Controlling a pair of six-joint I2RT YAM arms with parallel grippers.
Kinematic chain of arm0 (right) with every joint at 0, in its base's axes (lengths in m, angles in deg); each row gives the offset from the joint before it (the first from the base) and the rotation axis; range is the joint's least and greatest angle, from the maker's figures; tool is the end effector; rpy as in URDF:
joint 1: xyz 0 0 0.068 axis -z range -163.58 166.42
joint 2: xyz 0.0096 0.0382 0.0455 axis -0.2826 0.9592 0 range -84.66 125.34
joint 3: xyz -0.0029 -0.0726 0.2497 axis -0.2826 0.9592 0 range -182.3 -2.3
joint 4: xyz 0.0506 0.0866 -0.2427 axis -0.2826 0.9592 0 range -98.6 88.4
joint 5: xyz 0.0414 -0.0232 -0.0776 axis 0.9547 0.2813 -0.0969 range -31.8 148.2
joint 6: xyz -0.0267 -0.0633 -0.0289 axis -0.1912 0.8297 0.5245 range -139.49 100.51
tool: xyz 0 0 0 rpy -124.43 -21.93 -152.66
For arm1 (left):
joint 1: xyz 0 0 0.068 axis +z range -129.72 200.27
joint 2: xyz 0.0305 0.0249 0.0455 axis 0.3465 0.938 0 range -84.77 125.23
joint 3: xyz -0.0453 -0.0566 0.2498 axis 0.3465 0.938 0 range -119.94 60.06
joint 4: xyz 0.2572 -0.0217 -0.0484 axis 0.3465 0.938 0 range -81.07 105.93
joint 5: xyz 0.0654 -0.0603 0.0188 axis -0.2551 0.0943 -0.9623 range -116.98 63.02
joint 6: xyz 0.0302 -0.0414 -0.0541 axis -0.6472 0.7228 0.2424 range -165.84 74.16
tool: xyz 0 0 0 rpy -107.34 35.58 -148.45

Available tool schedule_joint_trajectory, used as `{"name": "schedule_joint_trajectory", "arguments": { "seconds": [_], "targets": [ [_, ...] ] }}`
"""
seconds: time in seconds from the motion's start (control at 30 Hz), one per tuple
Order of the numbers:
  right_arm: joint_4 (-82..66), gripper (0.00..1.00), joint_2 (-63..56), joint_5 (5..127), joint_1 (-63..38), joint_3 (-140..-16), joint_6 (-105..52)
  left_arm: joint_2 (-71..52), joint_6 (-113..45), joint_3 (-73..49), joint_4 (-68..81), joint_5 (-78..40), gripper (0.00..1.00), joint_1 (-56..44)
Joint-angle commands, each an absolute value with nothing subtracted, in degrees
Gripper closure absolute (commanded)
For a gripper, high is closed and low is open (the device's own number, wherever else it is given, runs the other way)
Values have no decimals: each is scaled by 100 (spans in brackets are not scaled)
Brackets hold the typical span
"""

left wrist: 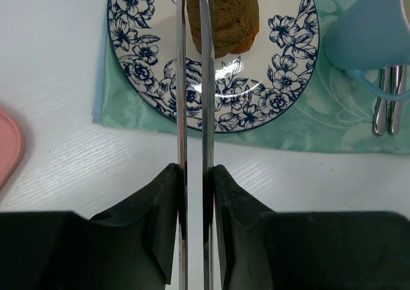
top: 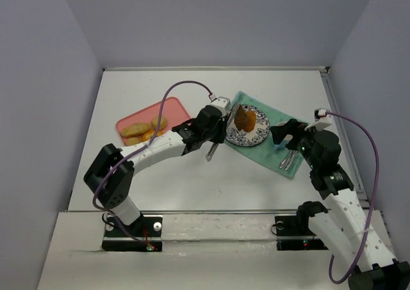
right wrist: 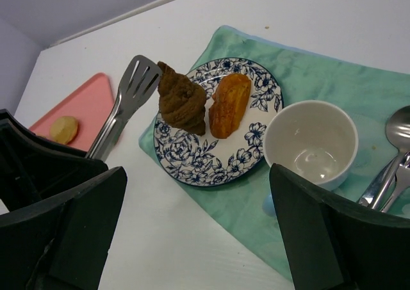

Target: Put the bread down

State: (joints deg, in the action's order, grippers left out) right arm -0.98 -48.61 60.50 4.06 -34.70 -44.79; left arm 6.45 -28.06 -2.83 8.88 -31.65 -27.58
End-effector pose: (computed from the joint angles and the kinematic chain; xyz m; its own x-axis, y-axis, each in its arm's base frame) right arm 0.1956 0.0453 0.2787 -0.2804 0.3758 -0.8833 -0.1464 0.8927 0.4263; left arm 0.2659 -0.2862 0.2357 -0.5137 0.1140 -0.8504 0.5608 0.7947 -0.2322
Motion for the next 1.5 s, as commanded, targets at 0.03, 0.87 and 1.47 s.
{"name": "schedule_joint_trajectory", "arguments": {
  "seconds": [0.03,0.87,1.47],
  "targets": [
    [-157,1,-4960,5908,411,-3438,-4489,812,-2932,-858,1051,-3278,74,-2771],
    [-148,1,-5092,5689,411,-3402,-4559,1051,-3161,-1756,1271,-4103,52,-2710],
    [-148,1,-5004,5662,411,-3403,-4550,-2298,-1483,2050,1051,-4562,57,-2727]
  ]
}}
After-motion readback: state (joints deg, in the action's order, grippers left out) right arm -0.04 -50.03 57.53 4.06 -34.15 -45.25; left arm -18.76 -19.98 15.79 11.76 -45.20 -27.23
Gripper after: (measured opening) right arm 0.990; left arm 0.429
